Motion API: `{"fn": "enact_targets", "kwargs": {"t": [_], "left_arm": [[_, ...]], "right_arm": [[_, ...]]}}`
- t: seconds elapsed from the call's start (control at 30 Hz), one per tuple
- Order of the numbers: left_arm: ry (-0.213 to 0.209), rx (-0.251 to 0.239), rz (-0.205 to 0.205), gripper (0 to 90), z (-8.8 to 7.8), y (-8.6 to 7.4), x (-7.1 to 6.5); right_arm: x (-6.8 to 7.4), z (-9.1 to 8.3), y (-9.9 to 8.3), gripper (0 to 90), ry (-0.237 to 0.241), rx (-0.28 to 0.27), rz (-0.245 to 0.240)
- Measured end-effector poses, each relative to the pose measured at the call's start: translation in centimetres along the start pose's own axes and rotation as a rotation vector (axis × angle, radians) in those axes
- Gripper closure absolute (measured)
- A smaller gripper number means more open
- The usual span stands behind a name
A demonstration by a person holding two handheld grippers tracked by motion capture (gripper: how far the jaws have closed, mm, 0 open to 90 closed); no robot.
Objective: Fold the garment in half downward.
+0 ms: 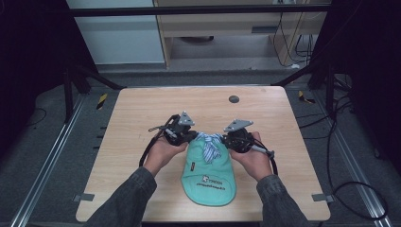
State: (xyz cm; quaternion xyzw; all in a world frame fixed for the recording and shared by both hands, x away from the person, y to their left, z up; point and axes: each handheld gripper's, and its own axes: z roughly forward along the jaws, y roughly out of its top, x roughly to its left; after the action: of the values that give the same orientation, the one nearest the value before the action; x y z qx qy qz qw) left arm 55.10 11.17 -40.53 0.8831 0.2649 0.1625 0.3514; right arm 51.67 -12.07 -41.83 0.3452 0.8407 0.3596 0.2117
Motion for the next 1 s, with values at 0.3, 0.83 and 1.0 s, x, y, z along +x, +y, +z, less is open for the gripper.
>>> {"fn": "enact_targets", "kwargs": {"t": [0.3, 0.83, 1.0], "left_arm": [[0.007, -0.006, 0.031, 86.7, -0.2, 0.7, 0.0], [0.016, -0.011, 0.072, 86.7, -1.2, 1.8, -0.2], [0.018, -0.002, 0.087, 86.7, -1.4, 1.9, 0.1]], "right_arm": [[-0.8, -0.3, 0.9, 84.4, -0.01, 0.0, -0.022], [-1.0, -1.6, 2.2, 84.0, -0.021, 0.019, -0.052], [-0.9, -1.7, 2.8, 84.0, -0.018, 0.033, -0.065]]}}
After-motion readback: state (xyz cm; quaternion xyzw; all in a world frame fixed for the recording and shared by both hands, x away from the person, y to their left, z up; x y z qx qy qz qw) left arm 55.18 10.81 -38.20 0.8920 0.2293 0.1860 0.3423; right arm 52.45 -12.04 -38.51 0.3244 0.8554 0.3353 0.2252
